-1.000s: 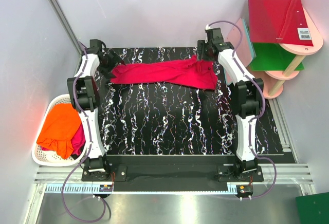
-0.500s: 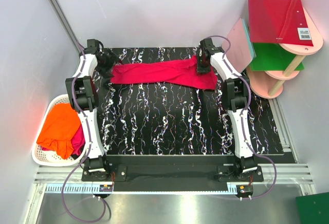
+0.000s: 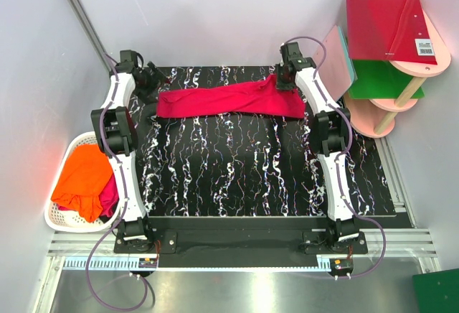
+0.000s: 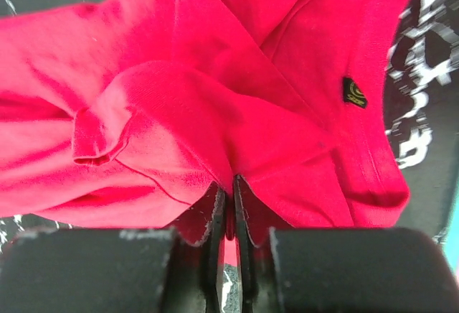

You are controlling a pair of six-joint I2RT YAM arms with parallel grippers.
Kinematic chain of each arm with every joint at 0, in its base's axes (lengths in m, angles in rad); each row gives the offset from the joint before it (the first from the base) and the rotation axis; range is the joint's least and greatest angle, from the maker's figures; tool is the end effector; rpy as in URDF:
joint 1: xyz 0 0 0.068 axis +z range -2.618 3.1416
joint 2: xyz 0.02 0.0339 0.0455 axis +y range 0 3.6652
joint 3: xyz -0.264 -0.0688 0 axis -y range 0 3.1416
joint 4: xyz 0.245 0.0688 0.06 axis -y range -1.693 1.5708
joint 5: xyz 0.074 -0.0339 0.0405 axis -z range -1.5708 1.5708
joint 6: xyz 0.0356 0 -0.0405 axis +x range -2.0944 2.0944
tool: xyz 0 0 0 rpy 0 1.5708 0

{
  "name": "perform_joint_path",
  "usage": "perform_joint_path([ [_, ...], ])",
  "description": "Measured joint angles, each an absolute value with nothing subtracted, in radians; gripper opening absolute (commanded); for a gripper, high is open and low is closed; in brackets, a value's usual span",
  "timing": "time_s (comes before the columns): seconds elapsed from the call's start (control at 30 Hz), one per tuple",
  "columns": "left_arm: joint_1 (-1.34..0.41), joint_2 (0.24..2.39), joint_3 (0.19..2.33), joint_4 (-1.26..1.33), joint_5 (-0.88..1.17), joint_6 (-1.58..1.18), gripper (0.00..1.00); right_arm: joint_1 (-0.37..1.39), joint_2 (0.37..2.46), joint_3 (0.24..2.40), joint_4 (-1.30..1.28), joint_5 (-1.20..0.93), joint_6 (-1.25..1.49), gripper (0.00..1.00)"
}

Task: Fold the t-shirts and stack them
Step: Fold the other side of the tshirt into a rectangle

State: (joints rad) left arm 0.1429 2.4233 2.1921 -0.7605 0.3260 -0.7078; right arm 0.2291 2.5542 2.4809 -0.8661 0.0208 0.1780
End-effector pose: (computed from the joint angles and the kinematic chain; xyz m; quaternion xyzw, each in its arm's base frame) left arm 0.5262 0.0642 0.1993 -0.3480 0.8805 -0.2279 0.2272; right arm 0.5389 0.1249 0.2132 -0.0211 0.9503 0.0531 0.3061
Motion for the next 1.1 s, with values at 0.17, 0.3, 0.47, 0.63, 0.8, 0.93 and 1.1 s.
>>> perform_joint_path([
  [0.17, 0.143, 2.423, 2.232, -0.722, 0.335, -0.728, 0.96, 0.227, 2.554, 2.535, -0.857, 0.074, 0.179, 0.69],
  [0.3, 0.143, 2.434, 2.232, -0.702, 0.355, -0.748, 0.93, 0.226, 2.554, 2.546, -0.850, 0.112, 0.186, 0.98],
  [0.47, 0.141, 2.441, 2.202, -0.692, 0.384, -0.759, 0.79, 0.224, 2.554, 2.545, -0.850, 0.146, 0.186, 1.00],
  [0.63, 0.138, 2.436, 2.101, -0.677, 0.398, -0.756, 0.79, 0.223, 2.554, 2.531, -0.850, 0.153, 0.187, 1.00],
  [0.8, 0.138, 2.402, 2.050, -0.672, 0.408, -0.748, 0.74, 0.223, 2.554, 2.510, -0.851, 0.152, 0.187, 1.00],
  [0.93, 0.137, 2.399, 2.050, -0.663, 0.408, -0.741, 0.40, 0.223, 2.554, 2.500, -0.851, 0.146, 0.187, 1.00],
  [1.1, 0.131, 2.417, 2.073, -0.657, 0.410, -0.751, 0.13, 0.223, 2.553, 2.491, -0.850, 0.138, 0.186, 1.00],
])
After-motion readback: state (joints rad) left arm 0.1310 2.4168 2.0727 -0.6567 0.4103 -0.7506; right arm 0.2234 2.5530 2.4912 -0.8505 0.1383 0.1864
